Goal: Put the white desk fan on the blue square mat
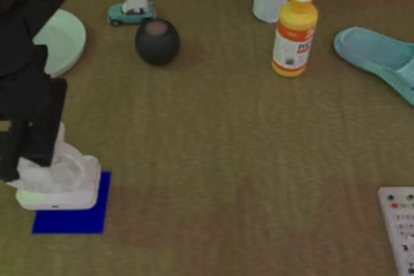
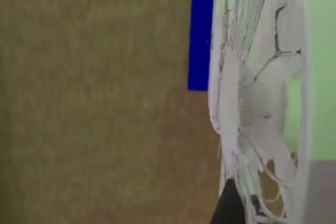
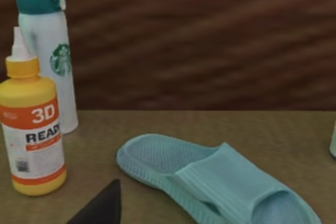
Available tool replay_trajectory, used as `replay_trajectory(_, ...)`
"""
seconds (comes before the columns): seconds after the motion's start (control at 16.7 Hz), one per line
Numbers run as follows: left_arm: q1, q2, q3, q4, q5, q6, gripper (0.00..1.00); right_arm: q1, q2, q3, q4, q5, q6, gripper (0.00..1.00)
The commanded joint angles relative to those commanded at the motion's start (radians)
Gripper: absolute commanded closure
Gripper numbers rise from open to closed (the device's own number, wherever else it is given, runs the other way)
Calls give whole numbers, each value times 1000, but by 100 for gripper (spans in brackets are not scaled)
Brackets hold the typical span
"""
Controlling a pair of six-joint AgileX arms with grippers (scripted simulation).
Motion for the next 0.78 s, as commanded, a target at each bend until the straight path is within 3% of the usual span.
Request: replay_trajectory(0.78,12,12,-126,138,0,12,100,0,0,0,0,0,0,0)
